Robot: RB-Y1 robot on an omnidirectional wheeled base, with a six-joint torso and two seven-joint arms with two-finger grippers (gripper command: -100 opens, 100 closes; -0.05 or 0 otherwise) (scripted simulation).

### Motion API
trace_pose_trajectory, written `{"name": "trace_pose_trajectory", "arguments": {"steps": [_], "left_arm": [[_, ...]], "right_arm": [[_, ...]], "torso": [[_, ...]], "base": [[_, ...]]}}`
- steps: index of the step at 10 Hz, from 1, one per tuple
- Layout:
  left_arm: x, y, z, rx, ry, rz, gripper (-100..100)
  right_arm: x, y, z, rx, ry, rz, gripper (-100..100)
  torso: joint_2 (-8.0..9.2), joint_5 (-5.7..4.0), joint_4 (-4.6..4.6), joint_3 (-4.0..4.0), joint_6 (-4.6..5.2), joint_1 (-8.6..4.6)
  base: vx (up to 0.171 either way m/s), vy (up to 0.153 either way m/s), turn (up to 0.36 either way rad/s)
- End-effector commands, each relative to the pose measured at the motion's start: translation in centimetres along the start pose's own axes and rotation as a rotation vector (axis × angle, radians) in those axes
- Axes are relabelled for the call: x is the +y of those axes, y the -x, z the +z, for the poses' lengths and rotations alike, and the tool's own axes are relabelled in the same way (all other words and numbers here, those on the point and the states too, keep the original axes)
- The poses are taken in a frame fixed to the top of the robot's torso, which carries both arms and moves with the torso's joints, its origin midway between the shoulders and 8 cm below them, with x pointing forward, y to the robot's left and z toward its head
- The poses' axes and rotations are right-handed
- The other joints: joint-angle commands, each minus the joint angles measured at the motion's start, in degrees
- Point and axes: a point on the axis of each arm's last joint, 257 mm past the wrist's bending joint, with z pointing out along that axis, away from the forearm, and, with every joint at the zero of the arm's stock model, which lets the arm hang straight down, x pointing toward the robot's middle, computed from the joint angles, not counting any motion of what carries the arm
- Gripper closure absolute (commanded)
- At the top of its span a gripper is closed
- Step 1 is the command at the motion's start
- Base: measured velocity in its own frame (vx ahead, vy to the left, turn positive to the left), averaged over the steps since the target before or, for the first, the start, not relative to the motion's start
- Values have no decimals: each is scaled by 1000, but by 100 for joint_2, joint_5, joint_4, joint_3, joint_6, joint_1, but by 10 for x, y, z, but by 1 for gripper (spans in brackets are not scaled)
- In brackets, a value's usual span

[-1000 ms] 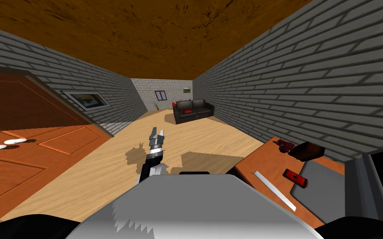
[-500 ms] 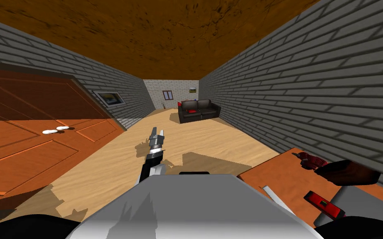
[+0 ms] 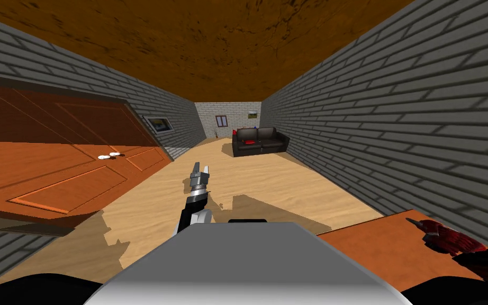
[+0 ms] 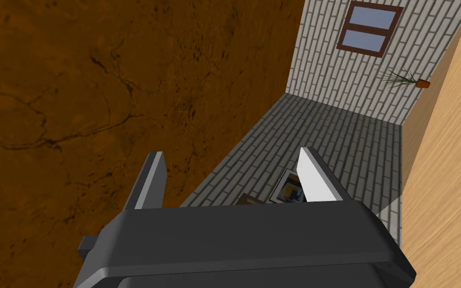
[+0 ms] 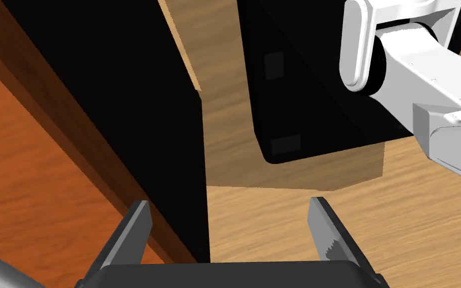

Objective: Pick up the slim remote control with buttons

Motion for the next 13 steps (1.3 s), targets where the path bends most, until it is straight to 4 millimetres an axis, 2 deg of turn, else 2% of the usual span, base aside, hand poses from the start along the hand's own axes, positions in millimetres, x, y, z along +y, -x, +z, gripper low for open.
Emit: {"name": "trace_pose_trajectory", "arguments": {"steps": [1,2,4,5,7,9,10,11,13], "left_arm": [[0,0,0,0,0,0,0],[0,0,0,0,0,0,0],[0,0,0,0,0,0,0],[0,0,0,0,0,0,0],[0,0,0,0,0,0,0],[0,0,0,0,0,0,0],[0,0,0,0,0,0,0],[0,0,0,0,0,0,0],[0,0,0,0,0,0,0]], "right_arm": [[-25,-23,-8,53,-49,-39,-100],[-30,-25,-9,59,-57,-39,-100],[-59,-47,-19,116,-113,-77,-100],[-67,-54,-22,136,-130,-90,-100],[-71,-62,-20,156,-142,-102,-100],[-68,-62,-18,155,-140,-102,-100],[-68,-62,-18,155,-140,-103,0],[-64,-63,-10,152,-142,-91,-100],[-56,-63,1,149,-144,-77,-100]], "torso": [[0,0,0,0,0,0],[-5,-1,-1,-3,0,-9],[2,0,0,1,1,3],[3,-2,1,2,1,-7],[-9,-6,-1,-5,2,-21],[-4,-3,0,-2,6,4],[-1,4,0,0,9,34],[1,9,0,1,9,54],[18,9,4,10,8,54]], "base": [[53,-171,339],[31,-143,141],[16,-152,257],[29,-194,264],[36,-199,209],[8,-97,85],[1,-13,-1],[-27,-24,73],[-59,-29,103]]}}
